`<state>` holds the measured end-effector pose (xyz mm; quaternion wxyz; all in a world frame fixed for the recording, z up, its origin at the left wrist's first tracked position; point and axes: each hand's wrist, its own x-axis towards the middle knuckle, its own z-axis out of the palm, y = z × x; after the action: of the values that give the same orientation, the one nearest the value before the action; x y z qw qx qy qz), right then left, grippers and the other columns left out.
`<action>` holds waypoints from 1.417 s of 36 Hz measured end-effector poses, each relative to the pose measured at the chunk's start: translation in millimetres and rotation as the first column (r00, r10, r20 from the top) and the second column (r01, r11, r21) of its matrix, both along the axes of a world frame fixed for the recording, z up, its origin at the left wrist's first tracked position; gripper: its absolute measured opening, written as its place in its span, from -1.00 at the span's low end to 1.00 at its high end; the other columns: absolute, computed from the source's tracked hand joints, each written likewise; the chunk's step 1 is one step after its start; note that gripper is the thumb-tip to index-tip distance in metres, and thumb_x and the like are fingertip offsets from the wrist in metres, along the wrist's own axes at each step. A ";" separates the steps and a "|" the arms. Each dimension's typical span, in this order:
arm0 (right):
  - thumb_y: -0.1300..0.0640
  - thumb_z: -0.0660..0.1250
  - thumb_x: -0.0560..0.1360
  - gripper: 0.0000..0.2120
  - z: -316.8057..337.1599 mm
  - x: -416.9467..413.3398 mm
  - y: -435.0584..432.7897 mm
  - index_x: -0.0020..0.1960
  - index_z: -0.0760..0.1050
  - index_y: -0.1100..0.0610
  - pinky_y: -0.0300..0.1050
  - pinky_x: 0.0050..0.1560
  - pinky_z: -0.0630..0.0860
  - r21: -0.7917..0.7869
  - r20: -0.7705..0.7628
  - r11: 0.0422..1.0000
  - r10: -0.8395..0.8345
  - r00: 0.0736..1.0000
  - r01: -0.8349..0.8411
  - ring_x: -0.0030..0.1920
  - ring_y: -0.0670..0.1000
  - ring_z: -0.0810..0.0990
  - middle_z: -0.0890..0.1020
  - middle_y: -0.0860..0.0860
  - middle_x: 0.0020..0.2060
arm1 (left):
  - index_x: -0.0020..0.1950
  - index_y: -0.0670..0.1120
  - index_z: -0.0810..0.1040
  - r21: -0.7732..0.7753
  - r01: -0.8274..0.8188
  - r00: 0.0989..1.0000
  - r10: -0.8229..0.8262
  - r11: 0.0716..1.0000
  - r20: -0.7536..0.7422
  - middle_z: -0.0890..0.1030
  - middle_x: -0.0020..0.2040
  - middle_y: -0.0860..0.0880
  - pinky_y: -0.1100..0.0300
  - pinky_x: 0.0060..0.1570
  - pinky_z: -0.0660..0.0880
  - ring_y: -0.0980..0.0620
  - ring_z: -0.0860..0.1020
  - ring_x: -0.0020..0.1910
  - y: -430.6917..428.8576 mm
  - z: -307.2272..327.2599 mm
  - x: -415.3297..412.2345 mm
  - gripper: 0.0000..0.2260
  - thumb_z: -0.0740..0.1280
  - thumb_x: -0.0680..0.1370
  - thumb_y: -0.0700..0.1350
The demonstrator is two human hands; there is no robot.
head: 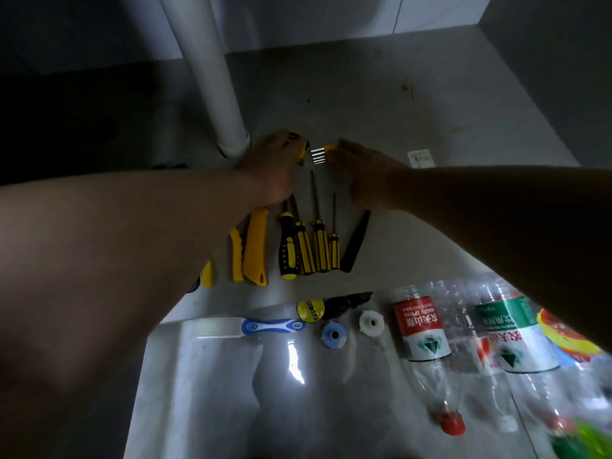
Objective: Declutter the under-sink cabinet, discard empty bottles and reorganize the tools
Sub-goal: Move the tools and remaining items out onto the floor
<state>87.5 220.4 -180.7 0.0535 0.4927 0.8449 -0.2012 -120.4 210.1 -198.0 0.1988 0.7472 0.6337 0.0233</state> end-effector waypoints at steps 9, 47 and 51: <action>0.17 0.34 0.53 -0.49 -5.7 -17.2 7.3 0.45 0.30 0.08 0.19 0.30 0.46 0.183 0.102 0.983 -0.041 0.994 0.022 0.34 0.22 0.40 0.40 0.10 0.38 | 0.56 0.07 0.34 0.068 -0.053 0.999 0.053 0.996 0.005 0.29 0.41 -0.21 0.06 0.38 0.36 -0.25 0.35 0.36 12.0 -3.0 -2.1 -0.44 0.38 0.57 -0.15; 0.30 0.37 0.55 -0.79 97.3 78.9 -220.1 -0.22 0.42 0.18 -0.23 -0.53 0.52 -0.508 -0.031 0.742 -0.522 0.852 0.437 -0.49 0.02 0.66 0.58 0.10 -0.52 | 0.16 0.02 0.59 -0.291 -0.170 0.722 0.320 0.942 0.614 0.65 0.04 0.04 0.28 -0.04 0.61 0.08 0.64 0.02 -264.6 60.9 60.4 -0.55 0.65 0.34 -0.15; 0.22 0.36 0.53 -0.86 84.0 79.9 -268.4 -0.20 0.51 0.19 -0.06 -0.25 0.66 -0.448 -0.041 0.686 -0.656 0.753 0.573 -0.29 0.12 0.72 0.64 0.12 -0.39 | 0.22 -0.06 0.60 -0.406 -0.160 0.659 0.404 0.900 0.634 0.64 0.13 -0.02 0.30 -0.02 0.60 0.03 0.63 0.08 -293.4 79.3 62.5 -0.53 0.64 0.35 -0.16</action>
<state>167.4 -48.1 -96.7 -0.0003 0.7031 0.5686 -0.4270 -57.8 -83.3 -118.8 0.5358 0.5298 0.6136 0.2362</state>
